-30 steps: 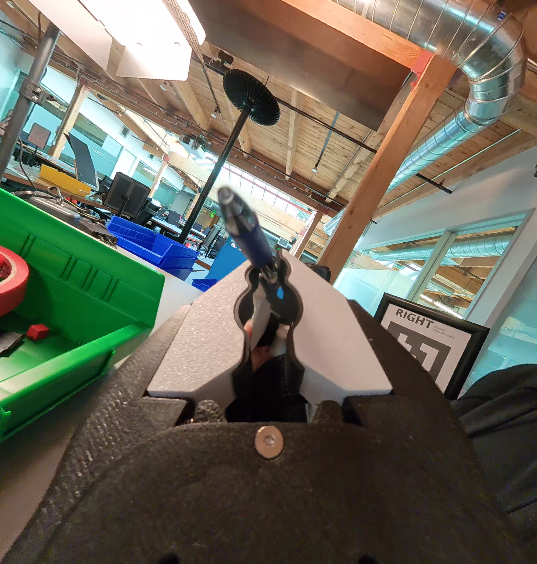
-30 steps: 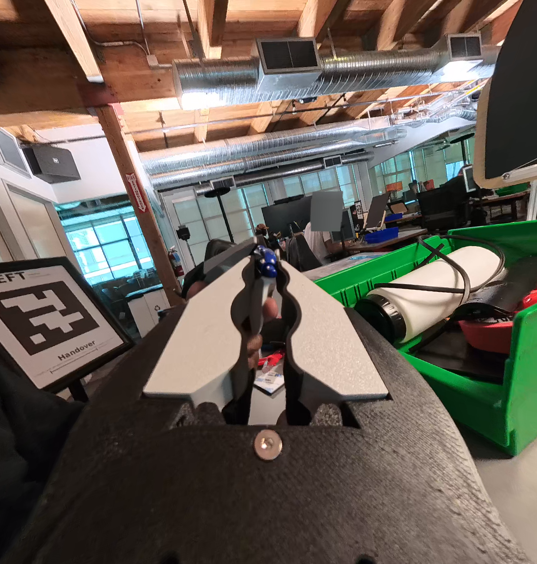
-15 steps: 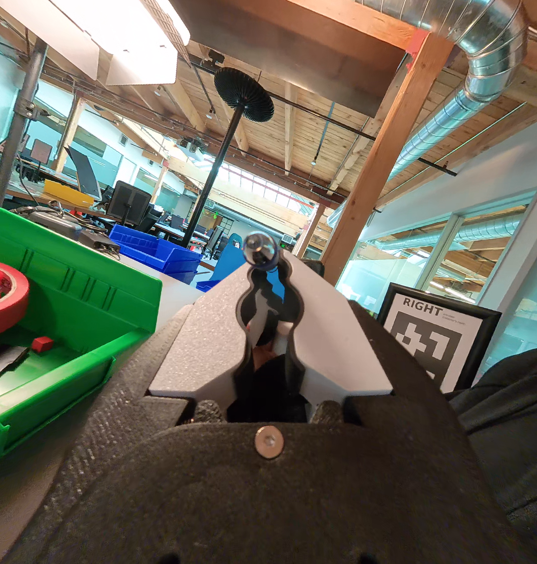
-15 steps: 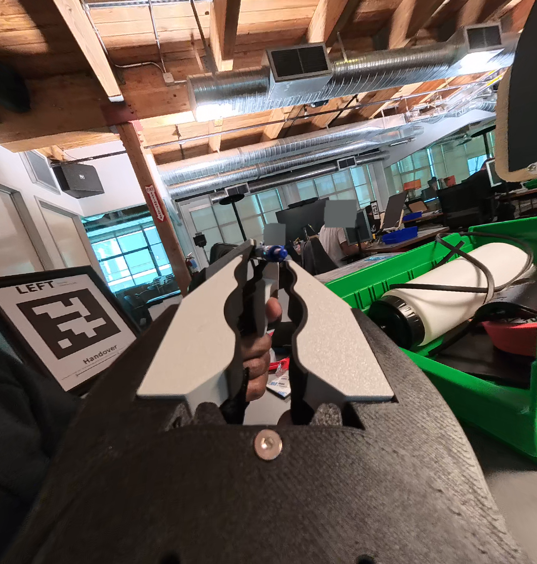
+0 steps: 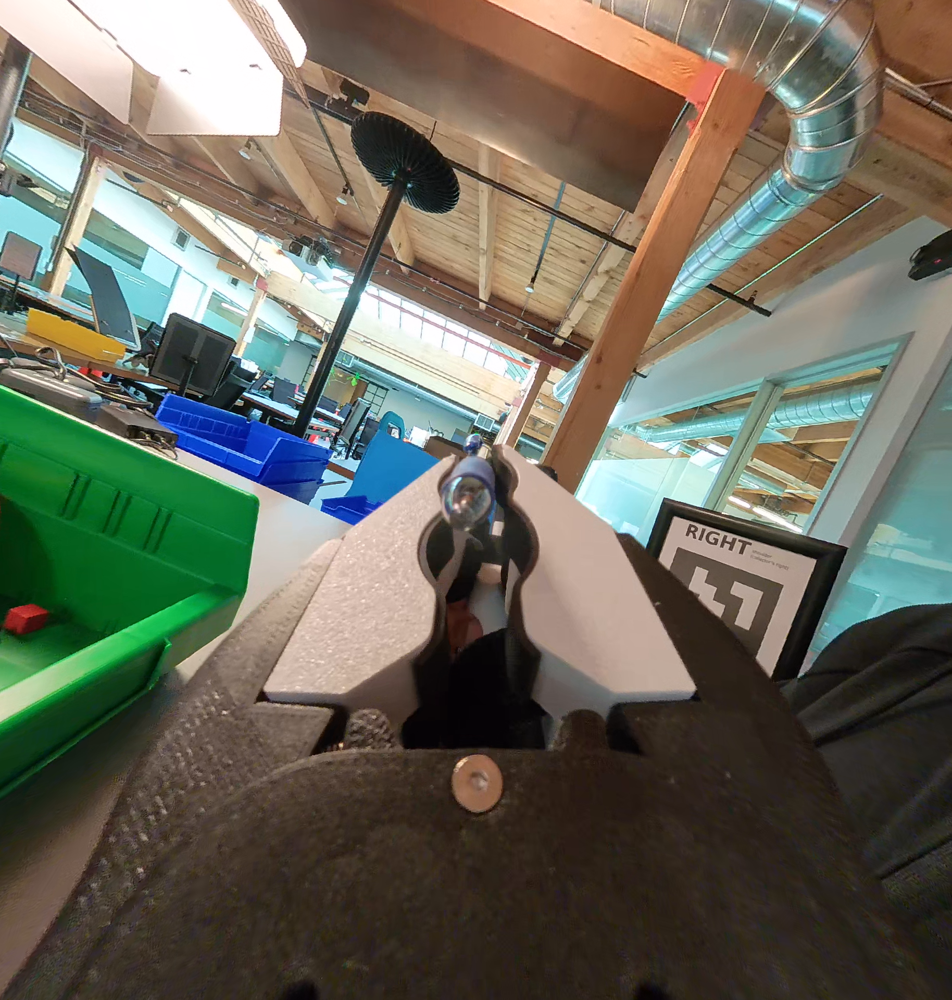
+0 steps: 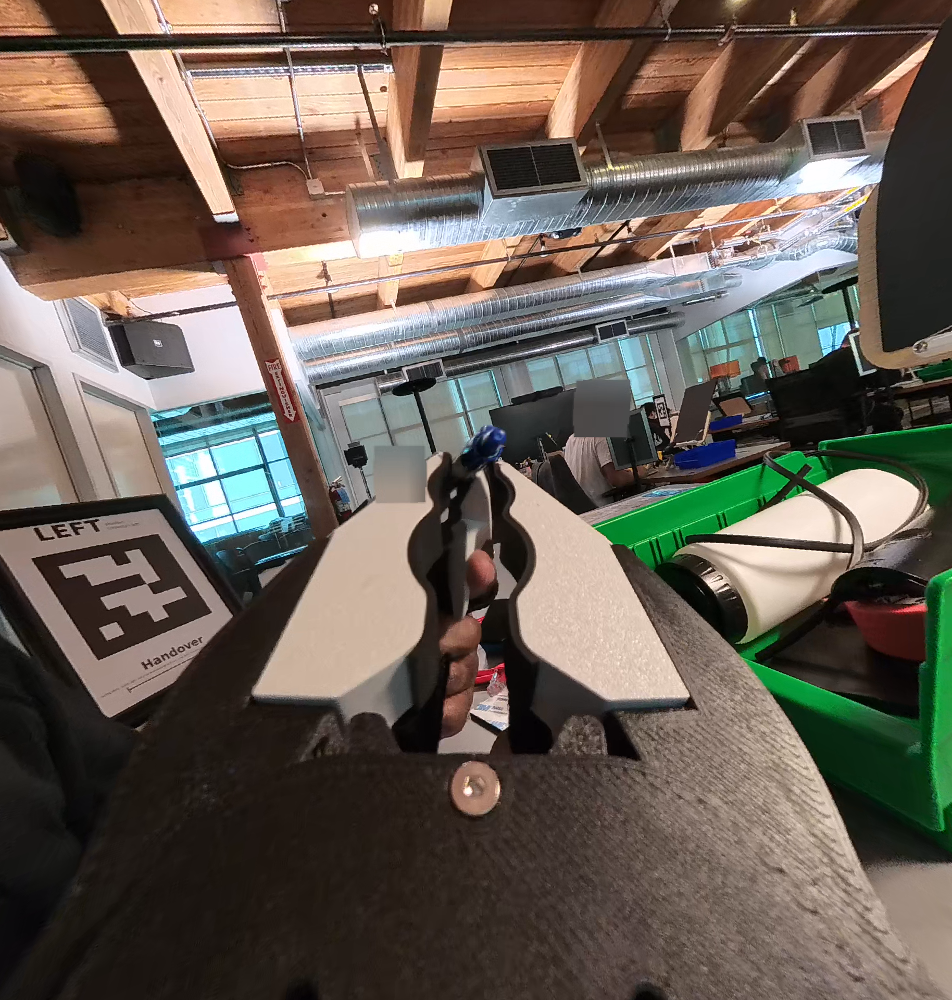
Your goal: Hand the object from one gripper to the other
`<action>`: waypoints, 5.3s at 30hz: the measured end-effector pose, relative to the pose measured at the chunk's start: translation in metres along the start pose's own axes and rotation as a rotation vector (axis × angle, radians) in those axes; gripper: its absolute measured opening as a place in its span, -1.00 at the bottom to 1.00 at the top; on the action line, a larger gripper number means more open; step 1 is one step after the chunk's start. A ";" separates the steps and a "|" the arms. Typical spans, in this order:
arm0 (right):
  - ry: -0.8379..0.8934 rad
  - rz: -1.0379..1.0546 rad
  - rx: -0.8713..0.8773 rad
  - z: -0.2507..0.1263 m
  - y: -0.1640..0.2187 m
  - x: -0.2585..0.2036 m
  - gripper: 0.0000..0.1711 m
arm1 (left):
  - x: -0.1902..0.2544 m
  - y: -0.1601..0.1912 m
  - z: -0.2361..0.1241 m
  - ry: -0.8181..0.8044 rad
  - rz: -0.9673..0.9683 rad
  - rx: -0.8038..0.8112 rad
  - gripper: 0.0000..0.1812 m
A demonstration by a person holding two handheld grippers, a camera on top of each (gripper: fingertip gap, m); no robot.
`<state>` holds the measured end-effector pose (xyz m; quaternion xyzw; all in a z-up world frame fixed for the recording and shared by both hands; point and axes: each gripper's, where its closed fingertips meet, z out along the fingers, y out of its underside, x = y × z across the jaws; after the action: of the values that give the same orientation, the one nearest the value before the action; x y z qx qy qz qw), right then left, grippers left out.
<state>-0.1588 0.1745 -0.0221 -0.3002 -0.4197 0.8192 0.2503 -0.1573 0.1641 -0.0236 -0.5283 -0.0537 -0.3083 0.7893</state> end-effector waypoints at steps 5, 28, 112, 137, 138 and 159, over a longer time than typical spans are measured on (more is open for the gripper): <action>-0.005 -0.006 -0.037 0.003 0.007 -0.002 -0.82 | 0.001 0.006 0.002 -0.008 0.034 -0.027 -0.87; 0.018 -0.012 0.023 -0.003 -0.004 0.003 -0.87 | -0.006 -0.005 -0.004 -0.013 -0.043 0.032 -0.86; 0.012 -0.094 -0.057 0.004 0.010 -0.004 -0.78 | -0.003 0.003 -0.003 0.031 -0.118 -0.015 -0.87; 0.069 -0.199 -0.058 0.002 0.008 0.000 -0.86 | -0.015 -0.004 -0.008 -0.028 -0.152 0.030 -0.70; 0.068 -0.201 -0.059 0.002 0.009 -0.001 -0.86 | -0.014 -0.001 -0.007 -0.027 -0.148 0.016 -0.70; 0.377 -0.462 -0.084 -0.009 -0.001 0.035 -0.51 | -0.036 -0.060 -0.049 -0.259 0.050 0.307 -0.90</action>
<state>-0.1767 0.2028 -0.0351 -0.3538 -0.4563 0.6524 0.4909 -0.2311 0.1217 -0.0117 -0.4381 -0.1878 -0.2062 0.8546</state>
